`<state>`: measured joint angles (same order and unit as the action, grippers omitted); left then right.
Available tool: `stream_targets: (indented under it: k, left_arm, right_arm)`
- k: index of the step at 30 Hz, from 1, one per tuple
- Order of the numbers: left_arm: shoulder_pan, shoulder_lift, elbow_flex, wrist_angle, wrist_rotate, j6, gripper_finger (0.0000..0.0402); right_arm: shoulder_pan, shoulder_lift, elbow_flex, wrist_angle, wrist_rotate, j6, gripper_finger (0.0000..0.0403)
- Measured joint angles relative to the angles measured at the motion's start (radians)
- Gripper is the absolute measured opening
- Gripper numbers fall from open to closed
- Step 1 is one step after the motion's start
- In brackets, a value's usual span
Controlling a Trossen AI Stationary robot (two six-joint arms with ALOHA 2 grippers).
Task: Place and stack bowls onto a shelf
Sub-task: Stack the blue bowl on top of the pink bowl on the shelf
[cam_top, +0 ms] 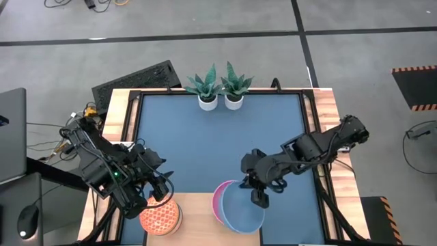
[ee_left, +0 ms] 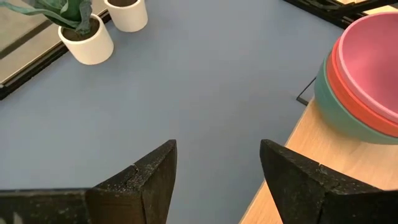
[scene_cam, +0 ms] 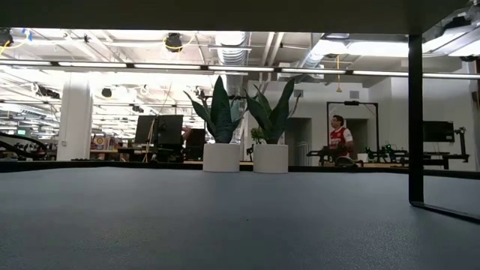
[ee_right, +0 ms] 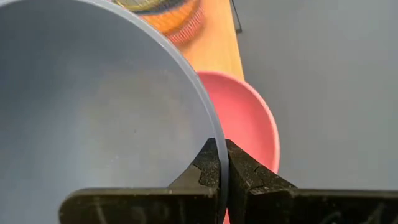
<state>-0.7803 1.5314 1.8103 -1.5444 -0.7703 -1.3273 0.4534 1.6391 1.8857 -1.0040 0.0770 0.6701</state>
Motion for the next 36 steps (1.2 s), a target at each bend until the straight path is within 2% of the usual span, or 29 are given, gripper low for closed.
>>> stream_targets:
  k: [13,29,36]
  left_arm:
    - [0.000,0.000,0.000,0.004,-0.004,-0.002,0.0215]
    - [0.000,0.000,0.000,0.018,-0.005,-0.003,0.0215]
    - [0.000,0.000,0.000,0.017,-0.005,-0.001,0.0215]
  right_arm:
    - [-0.047,0.006,0.000,-0.090,-0.003,0.040,0.0024]
    - [-0.085,0.102,0.000,-0.166,-0.152,0.032,0.0046]
    - [-0.084,0.101,0.000,-0.165,-0.158,0.034,0.0057]
